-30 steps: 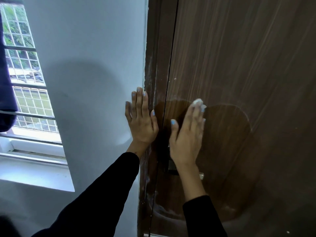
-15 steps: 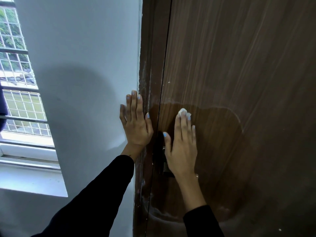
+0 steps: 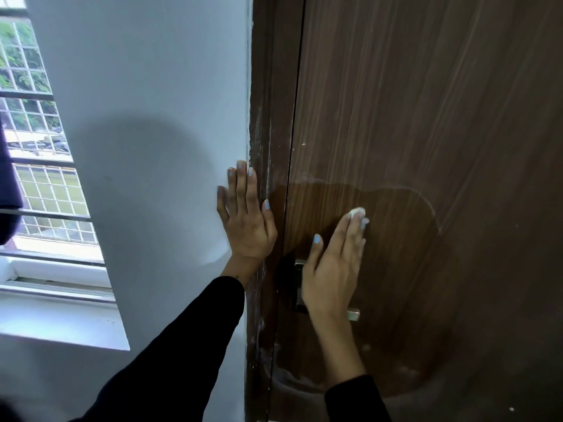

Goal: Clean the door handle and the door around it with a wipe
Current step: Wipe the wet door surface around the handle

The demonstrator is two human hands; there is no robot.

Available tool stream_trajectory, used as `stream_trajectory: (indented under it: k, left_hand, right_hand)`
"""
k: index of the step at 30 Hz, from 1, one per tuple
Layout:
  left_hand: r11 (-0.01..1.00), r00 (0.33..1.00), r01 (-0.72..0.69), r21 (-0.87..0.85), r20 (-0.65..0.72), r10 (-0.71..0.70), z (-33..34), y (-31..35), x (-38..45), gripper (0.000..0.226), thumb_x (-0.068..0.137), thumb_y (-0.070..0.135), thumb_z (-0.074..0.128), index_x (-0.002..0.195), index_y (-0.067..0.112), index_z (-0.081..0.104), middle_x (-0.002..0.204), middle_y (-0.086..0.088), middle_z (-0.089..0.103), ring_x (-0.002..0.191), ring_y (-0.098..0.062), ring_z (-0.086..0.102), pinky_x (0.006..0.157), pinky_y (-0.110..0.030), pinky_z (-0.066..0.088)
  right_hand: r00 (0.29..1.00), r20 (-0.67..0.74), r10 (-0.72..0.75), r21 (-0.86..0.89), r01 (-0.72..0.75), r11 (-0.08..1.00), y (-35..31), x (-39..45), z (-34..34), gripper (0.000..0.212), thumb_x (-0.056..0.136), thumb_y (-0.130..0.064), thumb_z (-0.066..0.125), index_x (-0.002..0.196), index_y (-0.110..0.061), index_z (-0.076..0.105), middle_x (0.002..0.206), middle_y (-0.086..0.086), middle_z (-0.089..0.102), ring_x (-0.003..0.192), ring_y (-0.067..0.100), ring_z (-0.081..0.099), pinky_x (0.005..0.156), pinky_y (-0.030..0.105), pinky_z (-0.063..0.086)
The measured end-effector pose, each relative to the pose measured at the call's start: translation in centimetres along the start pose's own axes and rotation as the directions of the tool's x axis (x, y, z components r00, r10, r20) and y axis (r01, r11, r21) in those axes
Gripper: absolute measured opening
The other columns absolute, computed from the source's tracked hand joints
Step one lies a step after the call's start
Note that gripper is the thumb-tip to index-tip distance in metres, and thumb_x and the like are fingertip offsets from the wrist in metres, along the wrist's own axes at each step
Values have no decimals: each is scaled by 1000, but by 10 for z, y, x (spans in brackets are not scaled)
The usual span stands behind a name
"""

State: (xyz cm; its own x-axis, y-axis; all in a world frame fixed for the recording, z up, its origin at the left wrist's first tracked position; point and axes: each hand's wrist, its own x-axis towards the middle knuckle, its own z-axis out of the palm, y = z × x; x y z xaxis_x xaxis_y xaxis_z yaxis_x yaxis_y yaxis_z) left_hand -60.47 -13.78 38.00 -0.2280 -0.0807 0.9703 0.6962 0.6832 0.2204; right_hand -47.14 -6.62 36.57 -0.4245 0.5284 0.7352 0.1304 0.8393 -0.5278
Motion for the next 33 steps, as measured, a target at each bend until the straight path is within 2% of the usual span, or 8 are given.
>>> stream_trajectory:
  k: [3, 8, 12, 18, 22, 28, 30, 33]
  left_hand:
    - [1000, 1000, 3, -16, -8, -3, 0, 1, -1, 55, 95, 22, 34, 147, 8, 23, 153, -16, 30, 145, -27, 20, 120, -43, 11]
    - [1000, 999, 3, -8, -34, -3, 0, 1, 2, 50, 95, 21, 33, 143, 6, 27, 149, -19, 36, 142, -29, 26, 117, -43, 16]
    - [1000, 1000, 10, -26, -7, -10, -1, 2, 0, 52, 95, 22, 32, 145, 8, 25, 152, -18, 33, 144, -28, 22, 118, -43, 14]
    - [1000, 1000, 6, -22, -5, -6, -2, 1, 0, 52, 95, 20, 34, 144, 4, 29, 151, -18, 33, 144, -28, 23, 118, -45, 16]
    - [999, 1000, 9, -36, 4, -9, -2, 0, -1, 55, 94, 19, 37, 146, 6, 25, 155, -15, 27, 147, -26, 17, 120, -43, 10]
    - [999, 1000, 12, -32, 7, -12, 0, 0, -1, 56, 94, 20, 36, 147, 9, 21, 155, -16, 27, 146, -27, 16, 121, -42, 7]
    - [1000, 1000, 8, -30, 2, -8, 1, 0, -1, 56, 94, 21, 36, 147, 8, 22, 155, -16, 27, 146, -27, 17, 120, -42, 8]
    - [1000, 1000, 2, -28, -5, -2, 1, -1, -1, 55, 95, 21, 36, 147, 9, 23, 154, -16, 28, 146, -28, 18, 120, -42, 8]
  right_hand:
    - [994, -15, -111, -41, 111, 993, -14, 25, 0, 60, 98, -22, 38, 147, -4, 9, 156, 9, 3, 144, 21, -2, 117, 38, 7]
    - [902, 170, -397, -137, 421, 897, -32, 20, 13, 56, 96, -18, 36, 147, -6, 16, 157, 7, 12, 144, 19, 4, 118, 40, 10]
    - [964, 47, -260, -176, 264, 948, -26, 26, 6, 56, 95, -16, 38, 147, -6, 19, 156, 7, 16, 144, 20, 7, 117, 41, 12]
    - [927, 112, -358, -207, 375, 904, -25, 28, 3, 56, 97, -25, 34, 147, -6, 18, 156, 8, 15, 144, 19, 7, 117, 40, 9]
    - [990, -91, -105, -190, 86, 978, 19, 35, -17, 57, 97, -26, 40, 147, -7, 20, 155, 12, 17, 143, 25, 10, 117, 41, 8]
    - [940, -248, 234, 32, -233, 972, 50, 39, -33, 58, 97, -22, 44, 145, -1, 19, 155, 17, 13, 143, 30, 9, 116, 47, 12]
    - [950, -224, 218, 55, -211, 976, 44, 34, -31, 62, 97, -26, 43, 146, -1, 14, 155, 17, 10, 143, 29, 6, 117, 46, 11]
    - [989, -147, -21, -33, 16, 999, 25, 39, -27, 65, 97, -33, 41, 147, -3, 12, 156, 15, 10, 144, 24, 1, 117, 38, 6]
